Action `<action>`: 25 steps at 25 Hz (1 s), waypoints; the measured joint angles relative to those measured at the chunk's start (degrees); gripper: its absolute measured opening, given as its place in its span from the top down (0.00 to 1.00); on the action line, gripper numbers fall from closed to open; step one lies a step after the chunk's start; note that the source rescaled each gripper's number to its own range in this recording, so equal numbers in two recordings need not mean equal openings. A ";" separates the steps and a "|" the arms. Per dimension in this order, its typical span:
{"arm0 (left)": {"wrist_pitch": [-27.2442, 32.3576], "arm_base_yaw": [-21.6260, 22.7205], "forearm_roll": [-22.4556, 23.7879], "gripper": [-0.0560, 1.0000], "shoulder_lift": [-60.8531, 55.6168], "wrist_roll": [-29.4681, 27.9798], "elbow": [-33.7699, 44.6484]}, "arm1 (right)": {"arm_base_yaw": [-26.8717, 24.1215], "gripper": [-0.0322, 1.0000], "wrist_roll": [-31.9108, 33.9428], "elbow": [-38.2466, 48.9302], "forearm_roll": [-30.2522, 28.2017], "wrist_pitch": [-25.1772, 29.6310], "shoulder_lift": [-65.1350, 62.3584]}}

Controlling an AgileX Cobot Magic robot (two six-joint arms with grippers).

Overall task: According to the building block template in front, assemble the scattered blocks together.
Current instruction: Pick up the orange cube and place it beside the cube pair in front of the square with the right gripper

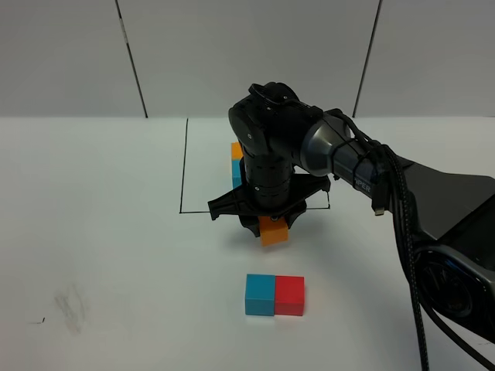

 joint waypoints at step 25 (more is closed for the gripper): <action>0.00 0.00 0.00 0.17 0.00 0.00 0.00 | -0.70 0.97 4.55 8.72 4.25 -6.75 -4.99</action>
